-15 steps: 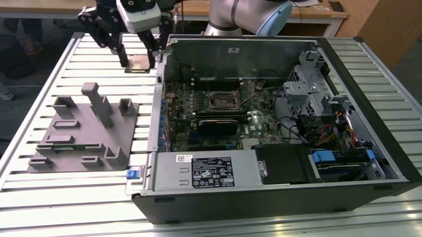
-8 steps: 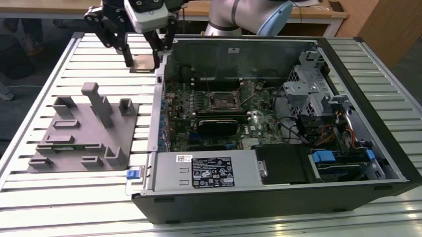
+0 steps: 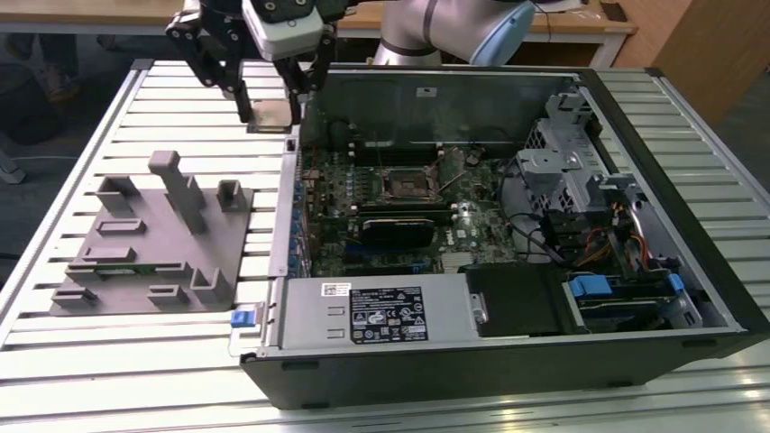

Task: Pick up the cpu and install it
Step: 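Pick up the cpu and move it towards the insertion slot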

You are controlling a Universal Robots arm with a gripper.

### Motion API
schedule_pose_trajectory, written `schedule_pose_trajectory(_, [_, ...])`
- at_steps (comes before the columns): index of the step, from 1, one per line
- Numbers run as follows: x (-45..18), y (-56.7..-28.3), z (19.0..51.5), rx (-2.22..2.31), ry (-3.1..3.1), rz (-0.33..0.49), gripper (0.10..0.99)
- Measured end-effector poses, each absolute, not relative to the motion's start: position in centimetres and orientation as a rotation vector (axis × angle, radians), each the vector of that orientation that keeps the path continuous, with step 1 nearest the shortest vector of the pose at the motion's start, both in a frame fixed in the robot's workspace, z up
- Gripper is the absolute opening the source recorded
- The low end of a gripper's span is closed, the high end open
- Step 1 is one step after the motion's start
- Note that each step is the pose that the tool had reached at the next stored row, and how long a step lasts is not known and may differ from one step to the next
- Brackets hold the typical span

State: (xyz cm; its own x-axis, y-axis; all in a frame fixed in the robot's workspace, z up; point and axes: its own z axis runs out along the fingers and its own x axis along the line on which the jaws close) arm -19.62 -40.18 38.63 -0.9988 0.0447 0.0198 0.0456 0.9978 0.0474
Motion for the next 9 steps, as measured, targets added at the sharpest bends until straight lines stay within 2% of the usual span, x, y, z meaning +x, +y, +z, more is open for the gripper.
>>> schedule_pose_trajectory(9, [-18.50,-39.64,38.64,-0.071,-3.121,-0.075,0.541])
